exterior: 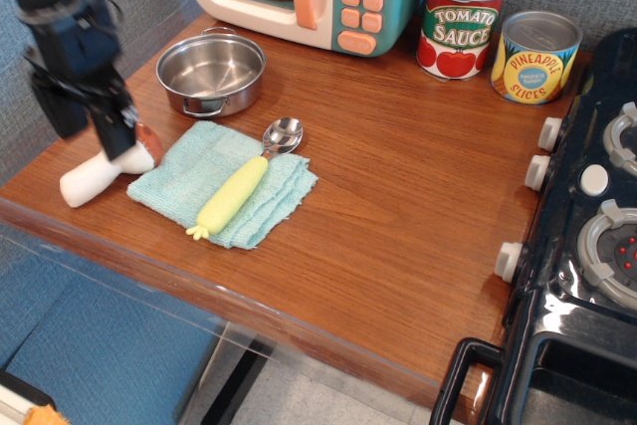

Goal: Hold the spoon from above the blue cloth and place it right side of the table near stove.

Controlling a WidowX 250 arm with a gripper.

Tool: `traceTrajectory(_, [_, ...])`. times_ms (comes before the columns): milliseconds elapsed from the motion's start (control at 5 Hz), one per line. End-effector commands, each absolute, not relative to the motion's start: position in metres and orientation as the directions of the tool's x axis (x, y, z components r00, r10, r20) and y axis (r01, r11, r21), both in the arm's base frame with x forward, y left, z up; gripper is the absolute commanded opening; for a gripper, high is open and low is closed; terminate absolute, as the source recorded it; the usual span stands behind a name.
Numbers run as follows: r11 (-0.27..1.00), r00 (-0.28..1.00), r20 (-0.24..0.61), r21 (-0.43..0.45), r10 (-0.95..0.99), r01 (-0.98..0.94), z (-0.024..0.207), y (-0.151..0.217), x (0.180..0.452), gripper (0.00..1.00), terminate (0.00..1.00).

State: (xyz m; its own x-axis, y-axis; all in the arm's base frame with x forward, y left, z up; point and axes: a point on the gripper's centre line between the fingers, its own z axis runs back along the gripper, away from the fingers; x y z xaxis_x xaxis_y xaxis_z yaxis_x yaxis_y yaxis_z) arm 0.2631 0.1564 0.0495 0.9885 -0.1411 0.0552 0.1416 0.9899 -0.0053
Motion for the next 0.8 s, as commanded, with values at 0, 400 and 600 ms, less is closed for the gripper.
traceTrajectory(0, [0.946,0.986,0.032,0.289,-0.163,0.147,0.104,0.109,0.259,1.0,0.0])
traceTrajectory(400, [0.944,0.988,-0.048,0.291,-0.149,0.156,0.072,0.063,0.256,1.0,0.0])
traceTrajectory(600, [0.967,0.994,-0.033,0.234,-0.1,0.105,0.051,0.059,0.255,1.0,0.0])
